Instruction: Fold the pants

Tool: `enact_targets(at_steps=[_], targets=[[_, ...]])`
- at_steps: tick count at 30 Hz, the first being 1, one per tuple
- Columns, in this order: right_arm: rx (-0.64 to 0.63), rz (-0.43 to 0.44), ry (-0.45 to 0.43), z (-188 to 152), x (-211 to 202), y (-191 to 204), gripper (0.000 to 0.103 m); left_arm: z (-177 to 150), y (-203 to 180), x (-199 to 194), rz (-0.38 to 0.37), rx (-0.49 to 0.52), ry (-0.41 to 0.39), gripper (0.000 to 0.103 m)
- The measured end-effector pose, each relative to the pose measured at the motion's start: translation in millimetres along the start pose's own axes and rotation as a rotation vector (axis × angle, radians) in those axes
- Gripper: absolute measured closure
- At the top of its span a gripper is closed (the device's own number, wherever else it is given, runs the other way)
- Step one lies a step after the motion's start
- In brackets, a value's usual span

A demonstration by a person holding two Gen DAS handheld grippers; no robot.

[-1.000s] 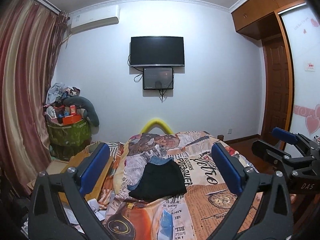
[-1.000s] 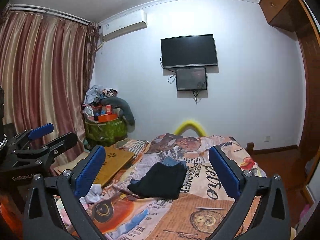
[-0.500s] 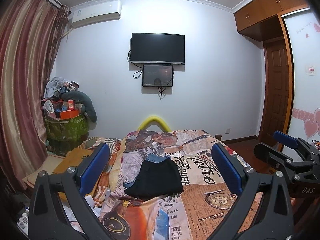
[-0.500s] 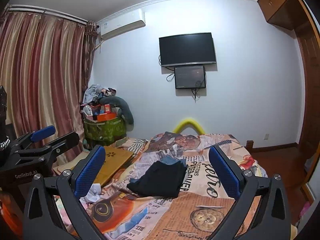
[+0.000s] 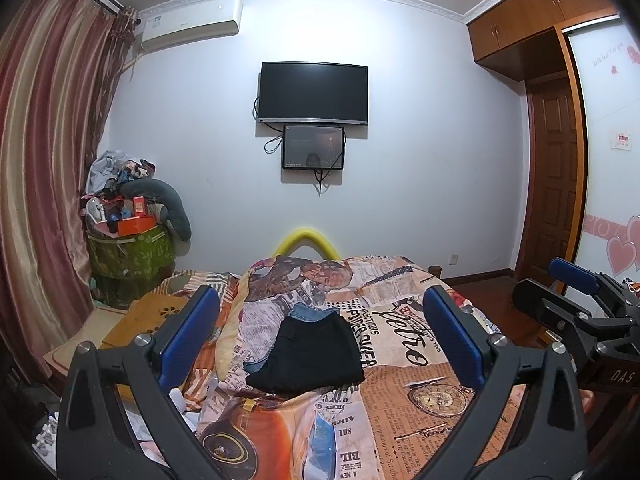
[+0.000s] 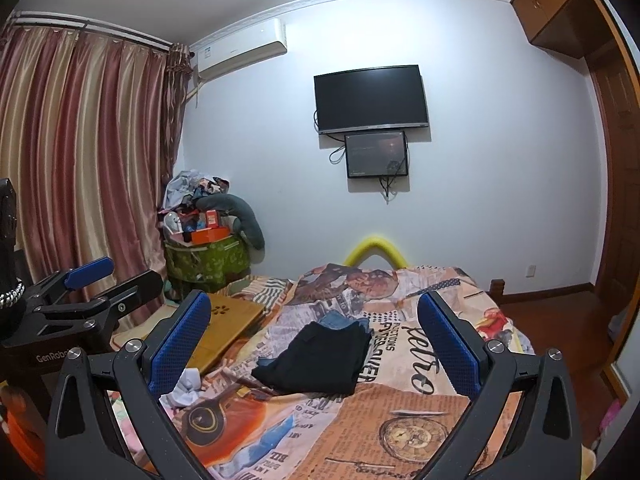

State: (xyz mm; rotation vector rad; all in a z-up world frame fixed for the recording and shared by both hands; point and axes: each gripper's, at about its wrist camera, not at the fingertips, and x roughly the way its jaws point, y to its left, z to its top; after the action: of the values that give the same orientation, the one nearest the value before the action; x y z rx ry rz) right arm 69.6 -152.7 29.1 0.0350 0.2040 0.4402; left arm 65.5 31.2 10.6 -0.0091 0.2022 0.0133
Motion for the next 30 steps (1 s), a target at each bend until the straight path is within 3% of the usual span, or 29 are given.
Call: enact_targets(at_steps=[30], targets=[[0.014,-0.007,-0.001,2.6,-1.0,-3.8,0.000,-4.8,-4.1,7.5,-0.052,0.026,0.038,0.000]])
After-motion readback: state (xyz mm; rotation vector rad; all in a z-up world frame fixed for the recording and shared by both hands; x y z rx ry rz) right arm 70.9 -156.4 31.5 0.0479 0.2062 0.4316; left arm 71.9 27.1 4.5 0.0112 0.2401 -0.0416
